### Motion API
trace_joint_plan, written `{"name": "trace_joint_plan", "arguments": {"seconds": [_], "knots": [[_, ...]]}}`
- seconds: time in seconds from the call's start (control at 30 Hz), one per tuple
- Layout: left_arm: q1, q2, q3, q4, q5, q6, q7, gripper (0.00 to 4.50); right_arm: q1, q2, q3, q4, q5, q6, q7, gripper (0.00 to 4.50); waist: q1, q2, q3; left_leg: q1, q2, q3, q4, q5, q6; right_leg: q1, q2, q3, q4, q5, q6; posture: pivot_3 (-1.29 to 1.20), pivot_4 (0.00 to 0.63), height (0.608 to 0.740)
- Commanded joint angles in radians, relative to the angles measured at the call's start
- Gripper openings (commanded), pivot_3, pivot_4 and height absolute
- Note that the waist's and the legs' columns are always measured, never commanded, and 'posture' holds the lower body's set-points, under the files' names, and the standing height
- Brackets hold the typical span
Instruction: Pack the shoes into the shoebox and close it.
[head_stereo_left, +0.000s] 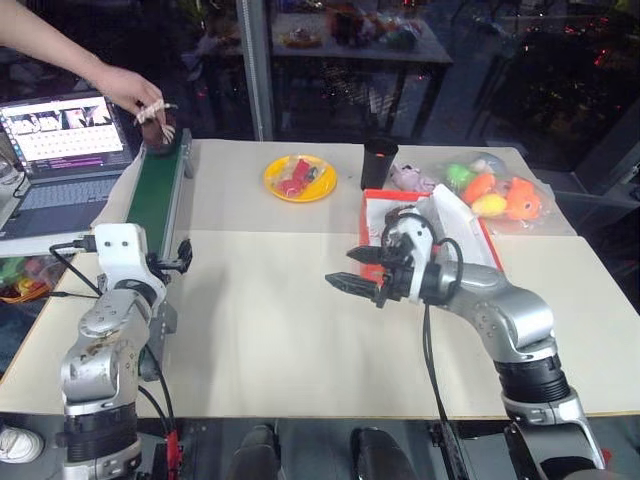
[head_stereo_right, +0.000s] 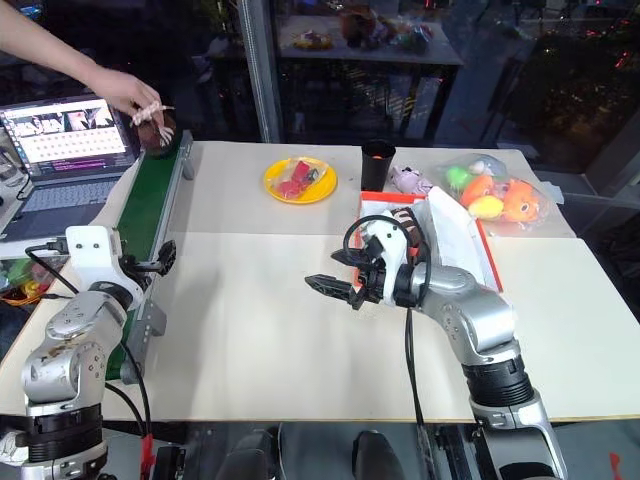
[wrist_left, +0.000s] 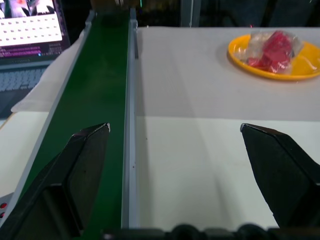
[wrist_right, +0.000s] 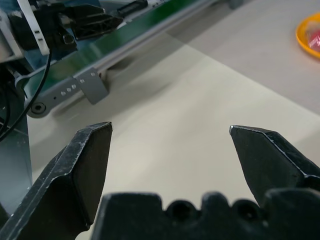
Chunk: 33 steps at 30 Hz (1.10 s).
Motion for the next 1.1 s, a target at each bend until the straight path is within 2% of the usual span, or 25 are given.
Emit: {"name": "trace_joint_plan", "arguments": {"seconds": [0.03,0.33,0.77,1.1], "knots": [[0.011,-0.004,0.018,0.023,0.019,-0.057,0.005,4.50,0.006,0.011,0.000,-0.044,-0.003,-0.037,-0.013,4.42,0.000,0.000,0.000,0.000,0.000,0.000,0.000,0.000,0.000,0.000,0.000,0.000,0.000,0.000,0.000,0.00,0.150,0.736],[-0.049,0.010,0.007,0.158,0.048,-0.128,0.004,4.50,0.034,0.001,0.002,-0.050,-0.028,-0.072,-0.029,4.42,0.002,0.000,0.000,0.000,0.000,0.000,0.000,0.000,0.001,0.000,0.000,0.000,0.000,0.000,0.001,0.00,0.150,0.736],[-0.102,0.172,0.073,0.486,0.079,-0.365,-0.091,4.50,-0.008,0.033,0.057,-0.037,-0.050,-0.145,0.011,4.42,0.000,0.000,0.000,0.000,0.001,0.000,-0.001,0.000,0.000,-0.001,0.000,-0.001,0.000,0.001,0.002,0.00,0.150,0.736],[-0.177,0.196,0.073,0.668,0.068,-0.485,-0.133,4.50,-0.023,0.044,0.060,-0.020,-0.056,-0.150,0.007,4.42,0.004,0.000,0.000,0.000,0.001,0.000,-0.001,-0.001,-0.002,-0.001,-0.001,-0.002,0.000,0.001,0.001,0.00,0.150,0.736]]}}
